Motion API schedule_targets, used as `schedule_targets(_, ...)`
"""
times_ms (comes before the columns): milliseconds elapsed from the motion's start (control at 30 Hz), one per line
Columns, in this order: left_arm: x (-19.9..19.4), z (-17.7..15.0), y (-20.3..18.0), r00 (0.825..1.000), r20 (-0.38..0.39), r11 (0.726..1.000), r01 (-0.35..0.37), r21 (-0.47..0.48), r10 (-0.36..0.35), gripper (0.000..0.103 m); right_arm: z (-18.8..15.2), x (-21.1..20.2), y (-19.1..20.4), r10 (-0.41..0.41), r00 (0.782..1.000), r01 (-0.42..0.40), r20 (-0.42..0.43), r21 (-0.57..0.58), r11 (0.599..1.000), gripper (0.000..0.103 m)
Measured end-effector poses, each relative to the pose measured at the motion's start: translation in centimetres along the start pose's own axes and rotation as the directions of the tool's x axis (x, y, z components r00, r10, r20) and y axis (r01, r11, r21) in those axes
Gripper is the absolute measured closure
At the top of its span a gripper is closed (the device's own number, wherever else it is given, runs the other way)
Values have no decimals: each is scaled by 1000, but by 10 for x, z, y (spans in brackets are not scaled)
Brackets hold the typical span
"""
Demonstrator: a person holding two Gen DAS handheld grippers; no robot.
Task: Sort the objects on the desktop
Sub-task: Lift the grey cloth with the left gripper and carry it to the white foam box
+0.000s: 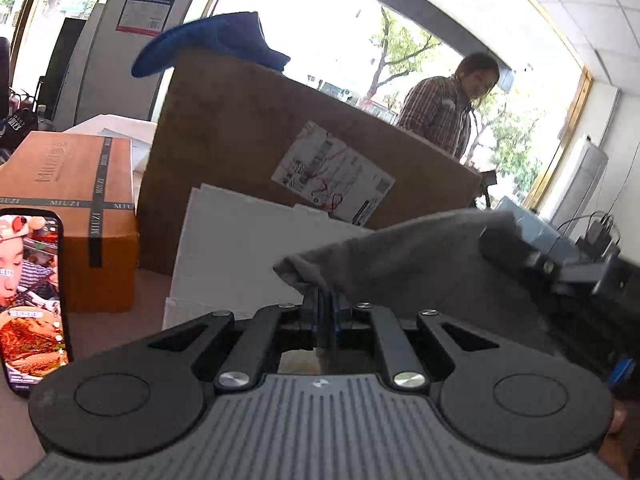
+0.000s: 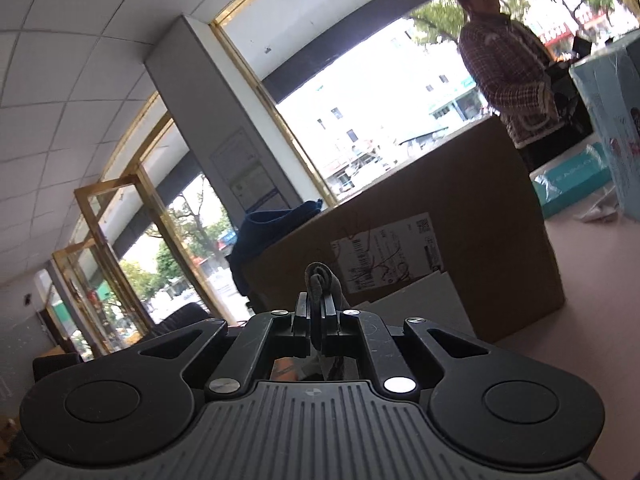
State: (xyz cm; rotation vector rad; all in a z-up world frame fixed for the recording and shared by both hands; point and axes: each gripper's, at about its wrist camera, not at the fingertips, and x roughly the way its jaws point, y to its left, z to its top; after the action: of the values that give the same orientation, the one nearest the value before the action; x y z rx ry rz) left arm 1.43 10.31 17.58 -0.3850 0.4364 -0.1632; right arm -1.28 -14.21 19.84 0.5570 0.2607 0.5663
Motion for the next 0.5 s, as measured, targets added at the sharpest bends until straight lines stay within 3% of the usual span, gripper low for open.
schedule_targets(167,-3,3,1,1000,2,1000,5,-14,-5,97,-4,13,-18,-28,995,33,-91,56,998,98)
schedule_targets(500,43,-10,13,987,-150,997,-68,-42,61,97,-23,57,-56,-153,959,191,-240,146,971,98)
